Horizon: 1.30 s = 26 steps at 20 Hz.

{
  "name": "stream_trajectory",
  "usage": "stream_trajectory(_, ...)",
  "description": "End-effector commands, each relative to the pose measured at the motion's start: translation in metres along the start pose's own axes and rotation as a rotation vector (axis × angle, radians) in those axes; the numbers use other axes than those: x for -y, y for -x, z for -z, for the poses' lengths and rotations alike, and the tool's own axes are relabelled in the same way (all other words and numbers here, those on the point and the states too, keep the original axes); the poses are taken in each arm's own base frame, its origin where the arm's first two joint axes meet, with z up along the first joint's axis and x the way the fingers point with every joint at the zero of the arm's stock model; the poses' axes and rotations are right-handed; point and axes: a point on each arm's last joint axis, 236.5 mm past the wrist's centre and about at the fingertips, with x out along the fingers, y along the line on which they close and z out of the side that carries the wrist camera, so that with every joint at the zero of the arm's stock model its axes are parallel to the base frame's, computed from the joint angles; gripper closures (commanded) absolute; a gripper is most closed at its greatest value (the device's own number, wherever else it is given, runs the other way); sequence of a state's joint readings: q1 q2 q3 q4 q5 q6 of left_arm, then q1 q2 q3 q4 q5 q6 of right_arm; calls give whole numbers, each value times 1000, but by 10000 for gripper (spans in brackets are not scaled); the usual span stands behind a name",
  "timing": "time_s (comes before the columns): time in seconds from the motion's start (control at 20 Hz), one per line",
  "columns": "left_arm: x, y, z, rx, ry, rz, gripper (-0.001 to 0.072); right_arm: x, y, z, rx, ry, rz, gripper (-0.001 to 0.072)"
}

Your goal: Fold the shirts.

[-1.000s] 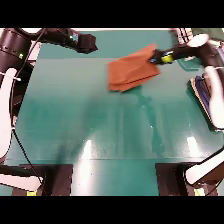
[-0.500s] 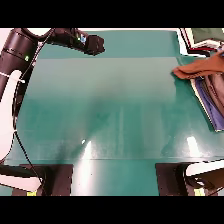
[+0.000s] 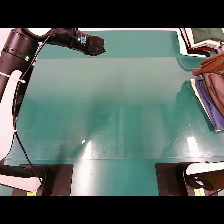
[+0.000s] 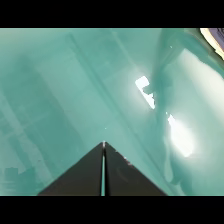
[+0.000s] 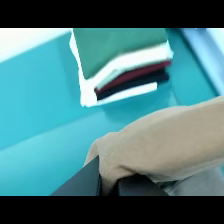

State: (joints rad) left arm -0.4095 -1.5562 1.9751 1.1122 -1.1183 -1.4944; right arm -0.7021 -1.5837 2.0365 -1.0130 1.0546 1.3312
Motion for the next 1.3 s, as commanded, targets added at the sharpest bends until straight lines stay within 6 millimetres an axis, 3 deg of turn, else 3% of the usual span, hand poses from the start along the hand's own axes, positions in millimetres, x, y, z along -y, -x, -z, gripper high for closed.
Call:
stream_trajectory(0.0, -1, 0, 0, -1, -3, -2, 684, -6, 30, -26, 113, 75, 34, 695)
stream_trajectory(0.15, -1, 0, 1, -2, -4, -2, 683, 5, 51, -18, 74, 109, 90, 695)
stream_trajectory(0.3, -1, 0, -3, 14, -4, -3, 684, 34, 65, 19, -54, 97, 160, 695)
stream_trajectory(0.55, -1, 0, -3, 15, -4, -3, 684, 117, 107, 125, -356, 57, 401, 695)
stream_trajectory(0.65, -1, 0, -3, 14, -4, -3, 684, 137, 123, 167, -442, -18, 433, 679)
stream_trajectory(0.75, -1, 0, -3, 14, -4, -3, 684, 151, 138, 204, -512, -97, 455, 315)
stream_trajectory(0.8, -1, 0, -4, 15, -4, -3, 683, 158, 146, 219, -531, -156, 473, 205)
stream_trajectory(0.85, -1, 0, -4, 17, -4, -3, 684, 163, 153, 229, -540, -219, 491, 179)
stream_trajectory(0.95, -1, 0, -5, 19, -4, -4, 683, 158, 161, 227, -532, -271, 479, 179)
stream_trajectory(1.05, 0, 0, -3, 15, -4, -2, 683, 139, 157, 202, -472, -253, 430, 181)
stream_trajectory(1.15, -1, 0, -2, 9, -4, -2, 683, 95, 138, 168, -391, -223, 295, 182)
stream_trajectory(1.25, 0, 0, 2, -7, -4, -2, 683, 21, 116, 149, -366, -195, 76, 183)
